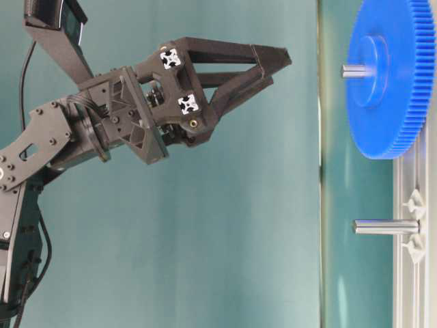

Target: Insert the large gear onto the shaft.

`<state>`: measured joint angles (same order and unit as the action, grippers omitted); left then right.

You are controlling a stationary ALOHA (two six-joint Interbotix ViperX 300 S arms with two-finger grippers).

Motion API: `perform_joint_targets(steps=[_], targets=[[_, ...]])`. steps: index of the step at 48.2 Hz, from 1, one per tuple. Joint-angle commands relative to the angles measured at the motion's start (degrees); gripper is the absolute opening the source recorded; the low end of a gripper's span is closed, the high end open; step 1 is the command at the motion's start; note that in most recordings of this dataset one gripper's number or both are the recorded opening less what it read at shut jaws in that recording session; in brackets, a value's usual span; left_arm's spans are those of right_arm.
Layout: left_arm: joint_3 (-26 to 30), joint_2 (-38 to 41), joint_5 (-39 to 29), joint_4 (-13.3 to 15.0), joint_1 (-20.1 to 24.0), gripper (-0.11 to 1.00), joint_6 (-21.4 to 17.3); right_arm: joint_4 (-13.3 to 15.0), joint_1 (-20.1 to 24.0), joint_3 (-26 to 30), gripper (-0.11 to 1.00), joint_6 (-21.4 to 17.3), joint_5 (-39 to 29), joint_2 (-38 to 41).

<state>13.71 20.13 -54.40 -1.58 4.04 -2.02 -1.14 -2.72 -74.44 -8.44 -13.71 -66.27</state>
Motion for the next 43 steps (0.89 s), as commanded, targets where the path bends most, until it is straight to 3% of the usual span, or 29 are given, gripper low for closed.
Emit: perform_joint_targets(steps=[1,43], targets=[[1.5,-1.2,0.2,0.0,-0.2,0.85,0.1,-0.1,0.0,0.5,0.03,-0.6,0.3,0.4],[6.1,-0.9,-3.1,0.0,-0.2,0.85,-0.7,-0.2,-0.1,-0.9,0.03,-0.6,0.3,-2.5]])
